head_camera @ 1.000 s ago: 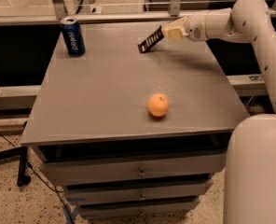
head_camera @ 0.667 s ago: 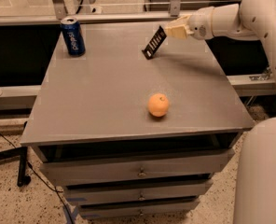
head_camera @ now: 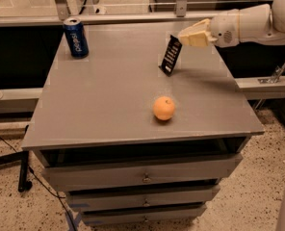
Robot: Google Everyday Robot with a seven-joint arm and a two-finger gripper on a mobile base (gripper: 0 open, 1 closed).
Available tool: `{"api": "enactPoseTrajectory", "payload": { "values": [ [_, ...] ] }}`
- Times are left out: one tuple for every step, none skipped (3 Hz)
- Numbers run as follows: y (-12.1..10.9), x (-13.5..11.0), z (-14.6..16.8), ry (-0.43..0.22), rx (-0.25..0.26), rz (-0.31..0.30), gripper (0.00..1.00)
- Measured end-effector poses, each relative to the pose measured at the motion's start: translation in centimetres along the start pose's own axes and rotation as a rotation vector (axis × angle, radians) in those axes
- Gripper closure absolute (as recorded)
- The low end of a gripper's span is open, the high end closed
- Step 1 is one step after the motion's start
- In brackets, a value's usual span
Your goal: Move rxbar chocolate near orange
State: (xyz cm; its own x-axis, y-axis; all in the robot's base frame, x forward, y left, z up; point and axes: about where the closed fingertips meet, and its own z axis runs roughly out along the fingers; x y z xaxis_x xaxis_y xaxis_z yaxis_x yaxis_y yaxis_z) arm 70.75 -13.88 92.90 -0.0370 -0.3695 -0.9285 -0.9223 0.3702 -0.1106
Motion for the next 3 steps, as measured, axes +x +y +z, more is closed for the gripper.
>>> {"api": "enactPoseTrajectory", "payload": {
  "values": [
    [3.8, 1.4, -1.1, 0.018, -0.086, 0.06, 1.0],
    [7.4, 3.1, -1.6, 0.04, -0.166, 0.127, 1.0],
    [10.3, 4.1, -2.6, 0.073, -0.238, 0.175, 1.0]
  ]
}}
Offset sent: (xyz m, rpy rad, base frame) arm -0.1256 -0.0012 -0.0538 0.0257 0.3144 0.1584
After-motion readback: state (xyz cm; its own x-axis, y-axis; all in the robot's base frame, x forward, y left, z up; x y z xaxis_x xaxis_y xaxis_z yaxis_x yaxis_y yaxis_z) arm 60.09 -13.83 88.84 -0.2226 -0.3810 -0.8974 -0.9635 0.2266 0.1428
